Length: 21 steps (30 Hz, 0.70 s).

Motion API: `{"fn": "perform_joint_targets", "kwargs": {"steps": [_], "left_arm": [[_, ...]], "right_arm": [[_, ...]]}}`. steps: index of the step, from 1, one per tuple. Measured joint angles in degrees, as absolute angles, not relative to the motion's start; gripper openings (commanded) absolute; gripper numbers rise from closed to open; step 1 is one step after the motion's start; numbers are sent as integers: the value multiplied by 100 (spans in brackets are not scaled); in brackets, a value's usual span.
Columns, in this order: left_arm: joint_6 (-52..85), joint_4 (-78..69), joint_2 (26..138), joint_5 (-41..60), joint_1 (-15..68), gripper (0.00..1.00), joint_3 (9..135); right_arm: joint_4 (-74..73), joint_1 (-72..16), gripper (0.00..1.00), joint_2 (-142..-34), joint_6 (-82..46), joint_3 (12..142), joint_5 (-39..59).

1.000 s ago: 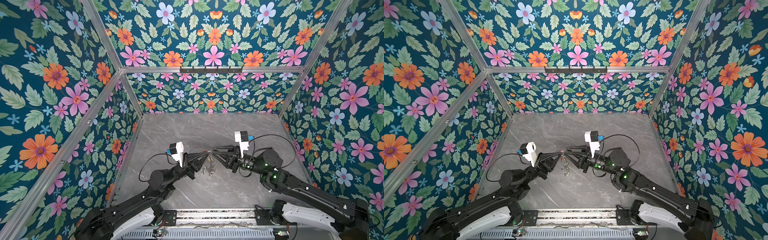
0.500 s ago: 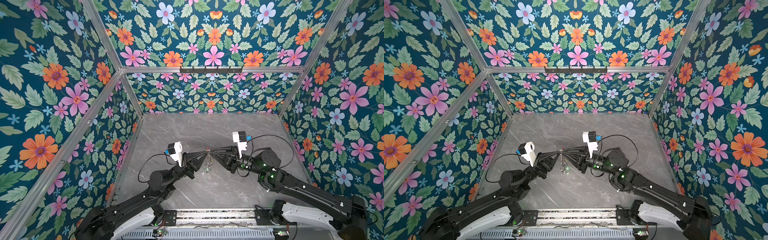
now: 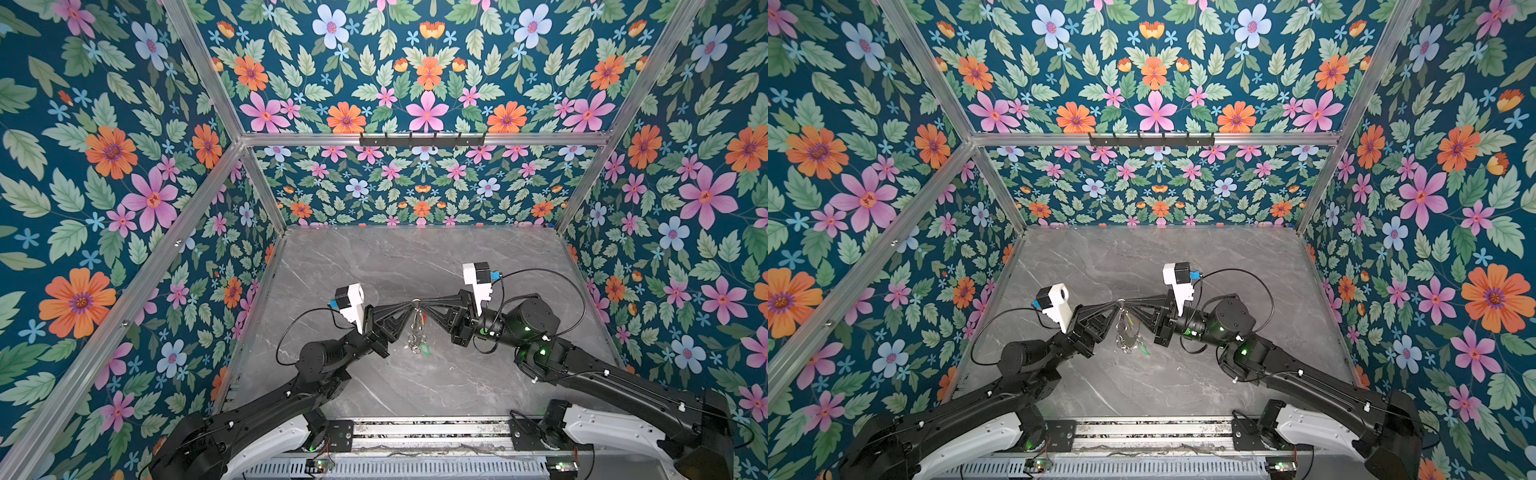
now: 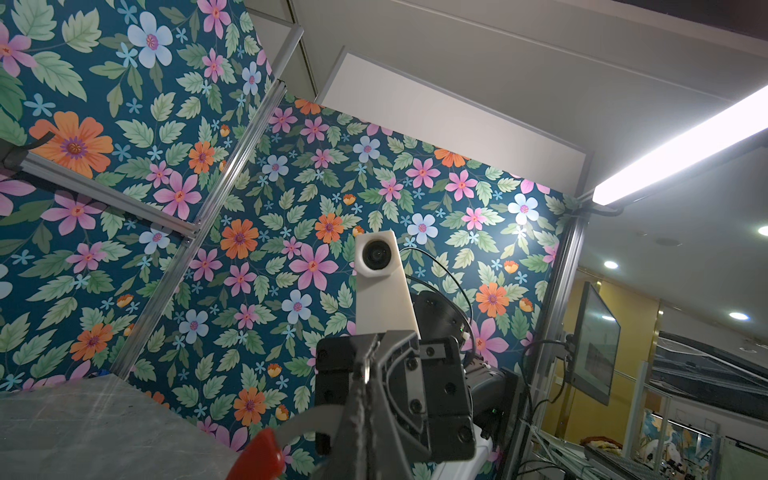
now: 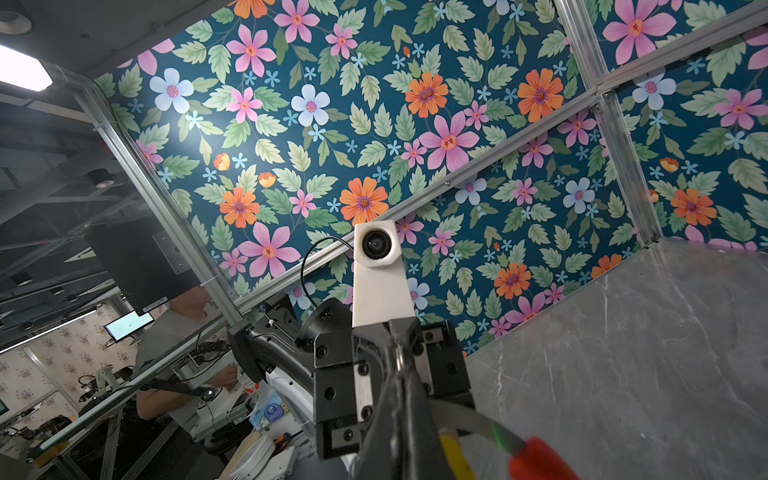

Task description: Remove the keys from the keyring

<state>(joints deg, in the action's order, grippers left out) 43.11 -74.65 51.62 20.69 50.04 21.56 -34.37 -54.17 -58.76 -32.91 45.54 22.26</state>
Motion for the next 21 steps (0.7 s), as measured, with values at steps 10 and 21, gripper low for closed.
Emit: {"fn": "perform_joint_targets", "kwargs": {"steps": [10,21], "left_arm": [[4327,-7367,4982,2075,5004,40,2106],[3859,-4558,3743,2320,5004,40,2585]], "right_arm": [[-2558,-5422,0,-5682,-3144,4801,2224],[292,-5419,0,-5365,-2067,5802,2237]]}}
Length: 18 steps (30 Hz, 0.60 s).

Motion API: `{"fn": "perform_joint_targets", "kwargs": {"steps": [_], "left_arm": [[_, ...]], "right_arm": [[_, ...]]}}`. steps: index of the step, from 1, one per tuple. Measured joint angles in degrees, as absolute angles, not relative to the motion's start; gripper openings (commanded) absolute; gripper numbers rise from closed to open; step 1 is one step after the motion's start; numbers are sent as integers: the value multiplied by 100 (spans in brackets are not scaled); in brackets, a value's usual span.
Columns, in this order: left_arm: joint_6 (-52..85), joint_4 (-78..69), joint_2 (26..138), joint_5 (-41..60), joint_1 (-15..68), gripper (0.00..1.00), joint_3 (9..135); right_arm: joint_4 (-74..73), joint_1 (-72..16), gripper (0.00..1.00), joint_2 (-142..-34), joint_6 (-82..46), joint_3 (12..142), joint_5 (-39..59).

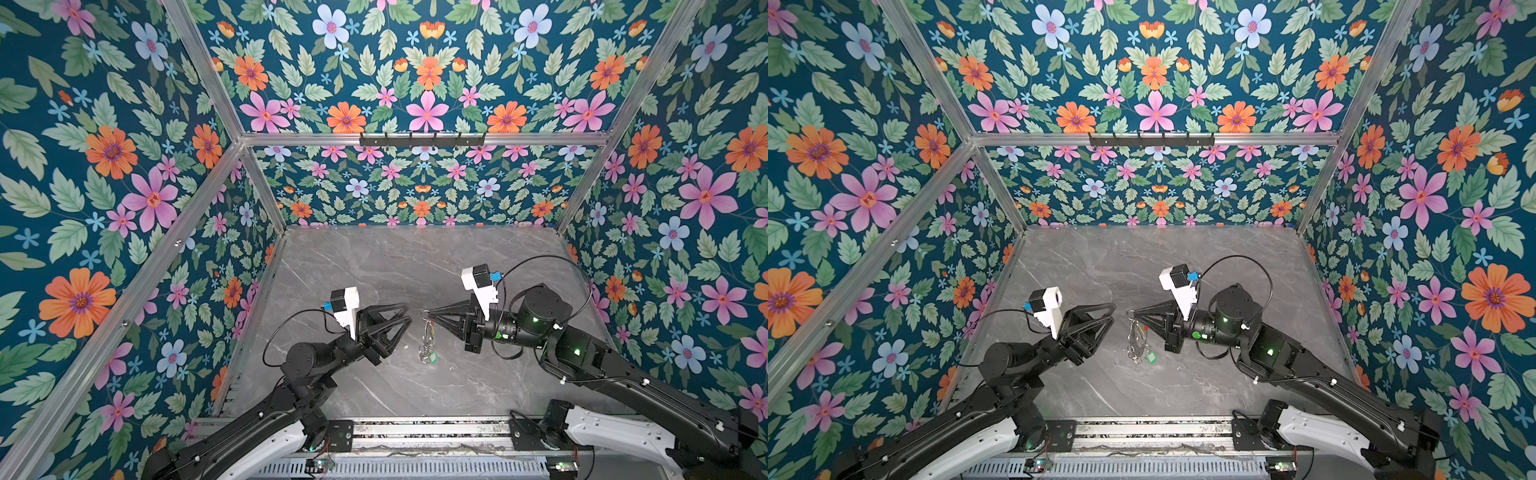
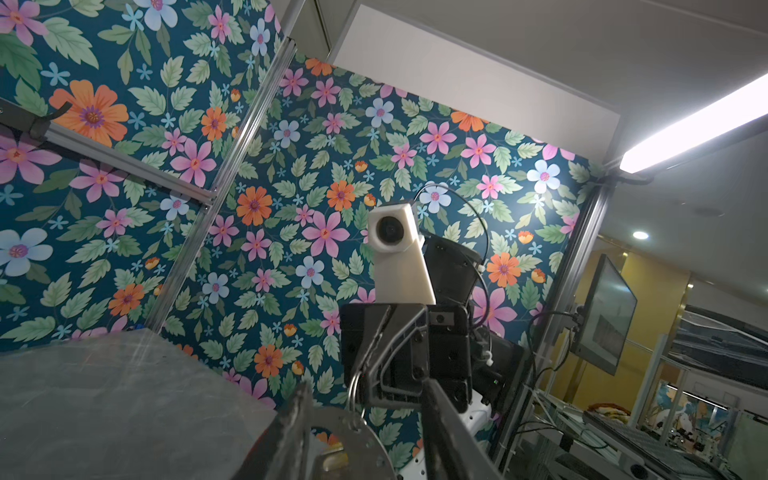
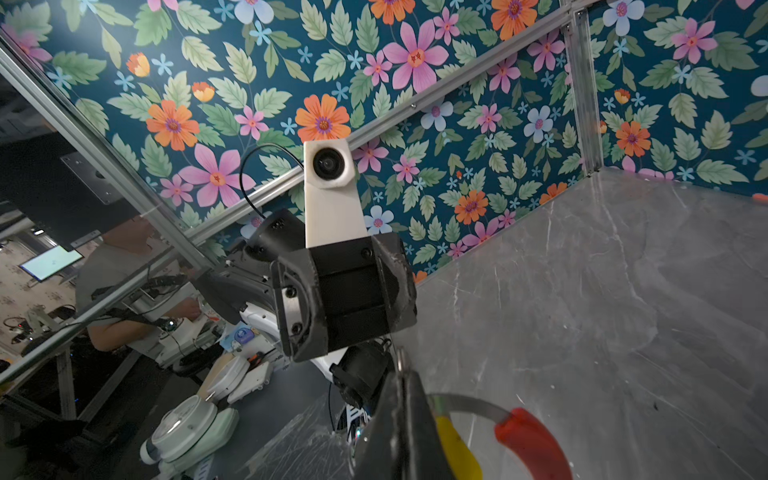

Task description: Remove the keys from the keyring

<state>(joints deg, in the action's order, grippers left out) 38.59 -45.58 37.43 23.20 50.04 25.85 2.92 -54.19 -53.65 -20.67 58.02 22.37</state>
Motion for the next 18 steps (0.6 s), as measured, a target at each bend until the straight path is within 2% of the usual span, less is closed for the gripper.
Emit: {"fn": "perform_joint_targets", "kwargs": {"steps": [9,18], "left_arm": [[3426,-2355,3758,2808,5004,32,3310],[3264,-1306,3946,3260,5004,28,3719]], "right_arm": [[2047,-5339,0,-5725,-1170,6563,2536],[2860,-5301,0,-5961,-718,6993,2746]]}}
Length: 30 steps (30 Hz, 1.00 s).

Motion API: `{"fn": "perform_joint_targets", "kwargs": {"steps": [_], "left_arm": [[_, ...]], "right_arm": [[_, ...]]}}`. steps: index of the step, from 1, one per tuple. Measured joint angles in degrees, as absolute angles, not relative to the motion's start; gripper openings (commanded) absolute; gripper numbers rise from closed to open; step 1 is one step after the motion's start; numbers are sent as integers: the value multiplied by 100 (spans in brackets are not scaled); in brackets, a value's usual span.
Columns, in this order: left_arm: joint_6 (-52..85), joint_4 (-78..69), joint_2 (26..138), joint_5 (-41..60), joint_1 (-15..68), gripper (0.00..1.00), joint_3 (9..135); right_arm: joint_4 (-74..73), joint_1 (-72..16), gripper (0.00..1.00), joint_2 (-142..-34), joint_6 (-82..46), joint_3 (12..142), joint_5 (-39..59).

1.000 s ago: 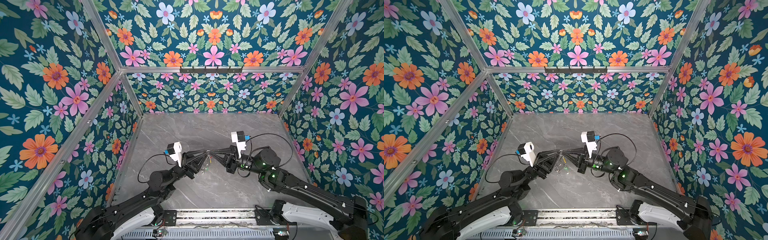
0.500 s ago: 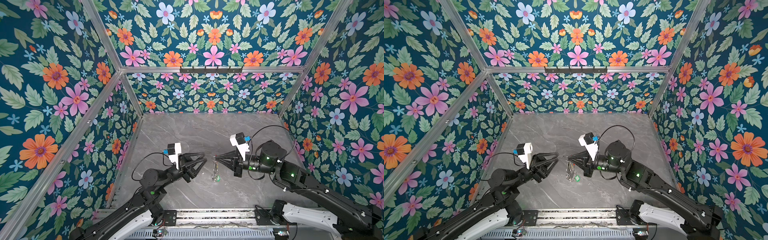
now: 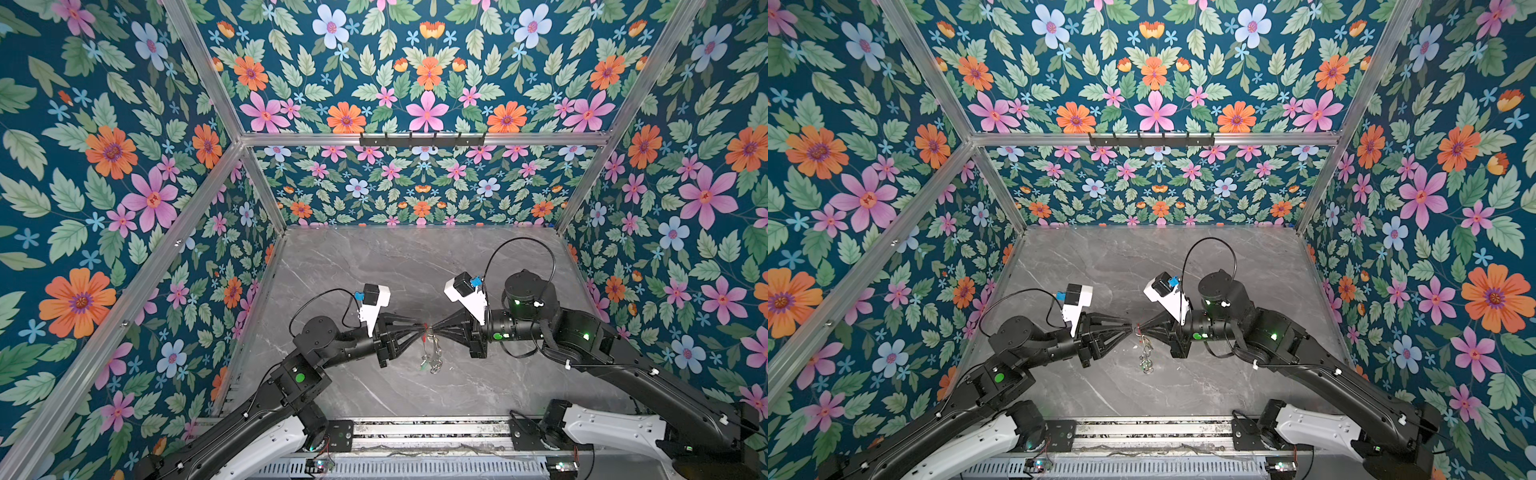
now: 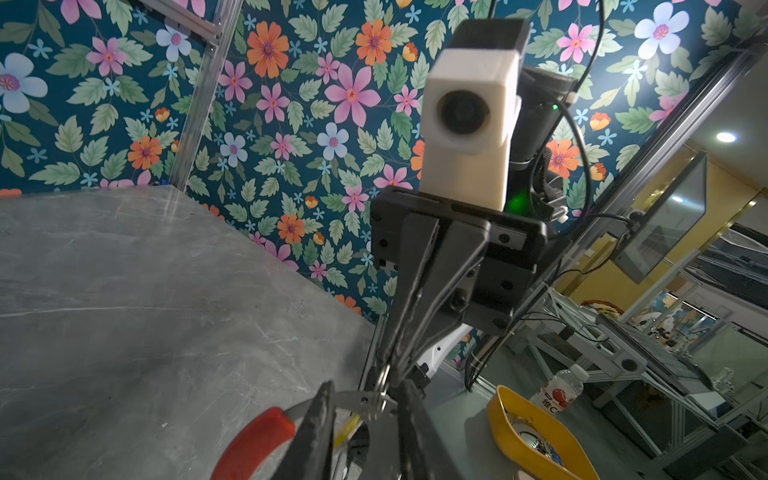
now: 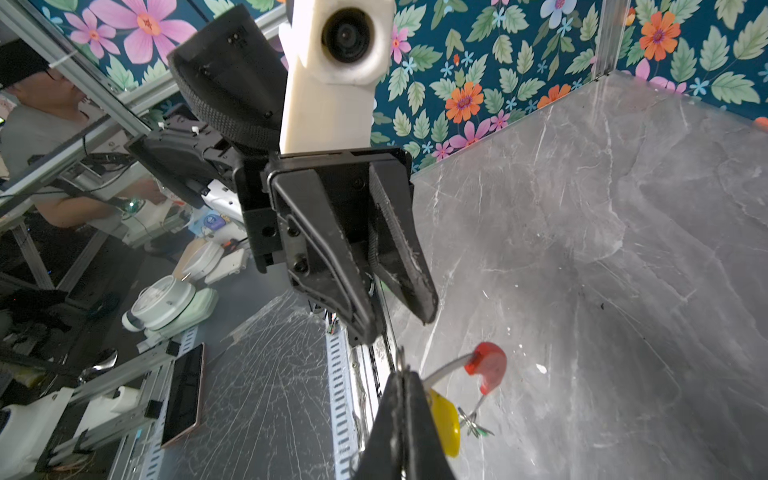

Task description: Remove the keys from the keyring

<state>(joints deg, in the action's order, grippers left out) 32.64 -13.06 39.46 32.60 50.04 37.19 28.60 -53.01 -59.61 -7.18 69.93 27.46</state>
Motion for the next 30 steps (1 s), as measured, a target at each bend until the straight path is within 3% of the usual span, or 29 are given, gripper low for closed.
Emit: {"fn": "perform_joint_targets", "kwargs": {"steps": [9,20,30], "left_arm": [[3194,-733,4130,3642,5002,24,4025],[3089,-489,4351,3883,5004,12,4171],[3009,-423,4410,3940,5002,10,4204]], "right_arm": [[3291,-5297,0,-6117,-434,7161,2827],[3378,-5290,0,-6171,-370,7212,2825],[3433,-5288,0,-6198,-327,7212,2823]]}}
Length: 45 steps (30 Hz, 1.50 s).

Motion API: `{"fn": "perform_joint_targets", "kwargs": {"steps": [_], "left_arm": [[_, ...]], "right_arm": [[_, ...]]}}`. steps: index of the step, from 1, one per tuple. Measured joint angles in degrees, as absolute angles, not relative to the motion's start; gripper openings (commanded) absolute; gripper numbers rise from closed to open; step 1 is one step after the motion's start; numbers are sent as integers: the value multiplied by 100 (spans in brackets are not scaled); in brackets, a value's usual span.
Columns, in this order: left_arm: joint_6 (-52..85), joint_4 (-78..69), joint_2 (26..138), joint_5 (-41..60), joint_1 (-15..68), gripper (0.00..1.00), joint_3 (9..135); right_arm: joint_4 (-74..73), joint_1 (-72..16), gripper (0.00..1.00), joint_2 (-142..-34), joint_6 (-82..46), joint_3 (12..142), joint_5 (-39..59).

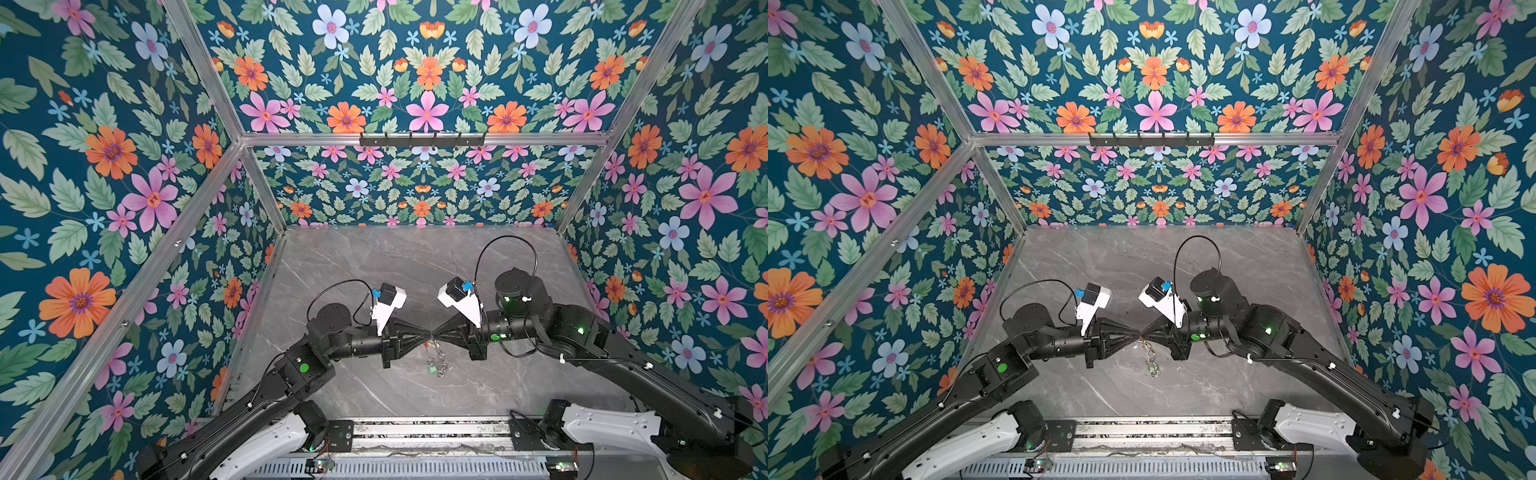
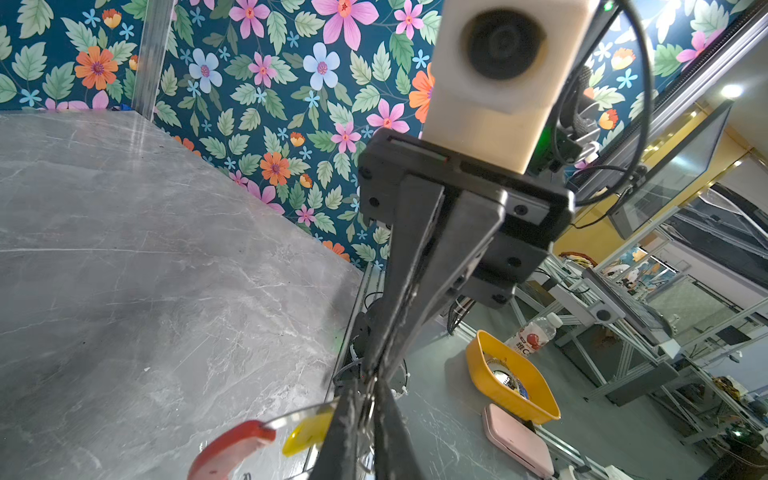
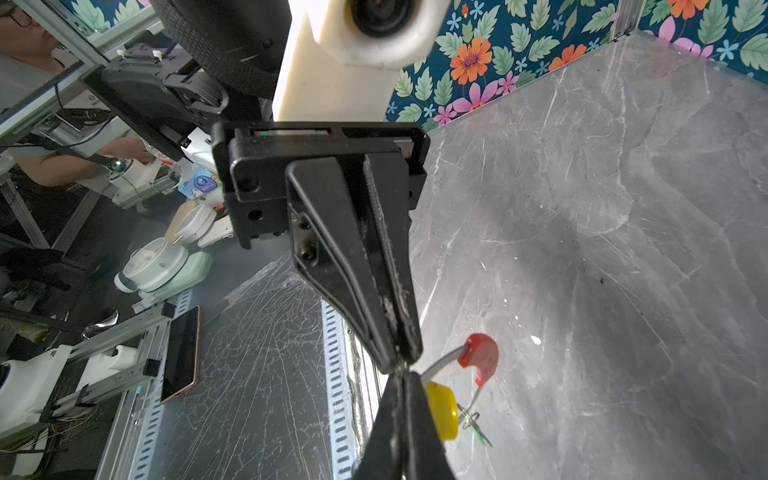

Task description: Remove the keys from the keyring

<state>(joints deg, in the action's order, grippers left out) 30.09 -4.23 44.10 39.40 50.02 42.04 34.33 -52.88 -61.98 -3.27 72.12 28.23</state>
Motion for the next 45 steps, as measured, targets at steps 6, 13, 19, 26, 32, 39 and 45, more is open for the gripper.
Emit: {"fn": "perform_joint_targets", "kwargs": {"steps": [6,13,19,26,32,39,45], "left_arm": [[3009,-425,4423,3979,4998,4,4204],[3030,-539,4386,3975,4998,0,4119],[3116,-821,4206,3736,5000,0,3966],[3114,-1096,3999,2626,5000,0,3824],[3111,-1428,4099,1850,5022,0,3785],[3111,-1728,4320,1538,5081,0,3787],[3114,-1826,4327,1568,5131,0,3798]], "right_arm": [[3439,-5288,0,-6213,-327,7212,2816],[3415,-5286,21,-6217,-353,7194,2799],[2783,-5286,53,-5874,-596,6882,2484],[1754,-5395,56,-5332,-965,6001,1844],[1096,-5673,58,-5260,-1160,5433,1057],[646,-5767,59,-5478,-1083,5295,491],[593,-5776,58,-5610,-899,5304,285]]}}
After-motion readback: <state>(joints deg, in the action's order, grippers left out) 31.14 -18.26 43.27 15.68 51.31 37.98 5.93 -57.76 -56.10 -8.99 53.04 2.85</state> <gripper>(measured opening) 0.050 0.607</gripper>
